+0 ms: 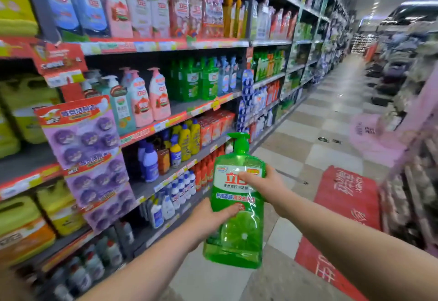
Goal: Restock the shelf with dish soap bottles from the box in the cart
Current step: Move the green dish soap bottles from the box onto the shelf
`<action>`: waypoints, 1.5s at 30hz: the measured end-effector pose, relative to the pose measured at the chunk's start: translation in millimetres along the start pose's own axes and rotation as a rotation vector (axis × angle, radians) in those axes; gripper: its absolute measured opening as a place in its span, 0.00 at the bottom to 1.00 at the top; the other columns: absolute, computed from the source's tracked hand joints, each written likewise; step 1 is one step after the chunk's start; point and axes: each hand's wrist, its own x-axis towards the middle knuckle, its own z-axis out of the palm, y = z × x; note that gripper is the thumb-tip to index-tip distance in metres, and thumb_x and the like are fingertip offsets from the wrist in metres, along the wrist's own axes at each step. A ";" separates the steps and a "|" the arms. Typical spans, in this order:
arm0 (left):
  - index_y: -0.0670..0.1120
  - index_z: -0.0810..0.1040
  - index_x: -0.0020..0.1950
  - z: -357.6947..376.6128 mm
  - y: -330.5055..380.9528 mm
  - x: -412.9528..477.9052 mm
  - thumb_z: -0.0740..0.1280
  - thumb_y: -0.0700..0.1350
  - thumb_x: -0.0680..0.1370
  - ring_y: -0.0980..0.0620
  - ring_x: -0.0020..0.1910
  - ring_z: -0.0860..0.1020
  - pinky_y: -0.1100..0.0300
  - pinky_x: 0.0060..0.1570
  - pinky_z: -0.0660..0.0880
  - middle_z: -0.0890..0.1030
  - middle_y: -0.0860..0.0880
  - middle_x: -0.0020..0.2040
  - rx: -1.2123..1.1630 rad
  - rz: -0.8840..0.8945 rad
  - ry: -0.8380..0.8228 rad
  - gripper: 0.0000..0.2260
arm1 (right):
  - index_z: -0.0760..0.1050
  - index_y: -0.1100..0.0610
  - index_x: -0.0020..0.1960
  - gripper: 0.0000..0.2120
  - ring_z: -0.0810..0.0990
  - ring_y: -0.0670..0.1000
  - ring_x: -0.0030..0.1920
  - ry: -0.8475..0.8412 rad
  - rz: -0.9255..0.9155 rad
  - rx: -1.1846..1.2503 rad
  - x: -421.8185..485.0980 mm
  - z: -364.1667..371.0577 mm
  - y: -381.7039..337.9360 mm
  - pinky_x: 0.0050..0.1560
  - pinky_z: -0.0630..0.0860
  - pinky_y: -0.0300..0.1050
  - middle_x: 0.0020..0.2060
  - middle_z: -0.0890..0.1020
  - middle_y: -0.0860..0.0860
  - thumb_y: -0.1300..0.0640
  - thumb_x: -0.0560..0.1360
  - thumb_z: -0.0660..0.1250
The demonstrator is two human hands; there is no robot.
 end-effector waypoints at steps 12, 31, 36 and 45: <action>0.56 0.79 0.48 17.6 21.5 191.0 0.73 0.56 0.68 0.60 0.44 0.82 0.64 0.43 0.76 0.84 0.58 0.44 0.030 0.029 -0.036 0.12 | 0.68 0.56 0.61 0.24 0.85 0.52 0.43 0.019 0.039 0.060 163.6 -63.3 3.8 0.40 0.82 0.44 0.49 0.84 0.55 0.56 0.70 0.74; 0.60 0.74 0.42 -57.0 82.8 528.8 0.73 0.56 0.69 0.73 0.35 0.76 0.77 0.32 0.70 0.79 0.64 0.38 0.110 0.119 0.064 0.08 | 0.69 0.59 0.62 0.26 0.84 0.57 0.47 -0.019 -0.020 -0.012 520.6 -78.8 -47.7 0.52 0.80 0.57 0.49 0.84 0.56 0.58 0.68 0.75; 0.52 0.78 0.53 -62.9 102.4 607.8 0.75 0.50 0.69 0.54 0.51 0.80 0.53 0.56 0.76 0.83 0.52 0.51 0.080 0.141 0.289 0.15 | 0.65 0.55 0.63 0.31 0.84 0.49 0.45 -0.170 -0.080 -0.065 621.4 -86.6 -69.3 0.41 0.81 0.44 0.49 0.82 0.51 0.57 0.66 0.77; 0.49 0.68 0.56 -98.6 136.3 705.9 0.77 0.55 0.64 0.49 0.51 0.79 0.48 0.52 0.77 0.80 0.49 0.53 -0.020 -0.009 0.773 0.28 | 0.61 0.52 0.74 0.43 0.75 0.55 0.64 -0.474 -0.345 -0.288 763.6 -50.7 -136.2 0.64 0.73 0.56 0.66 0.74 0.55 0.55 0.65 0.78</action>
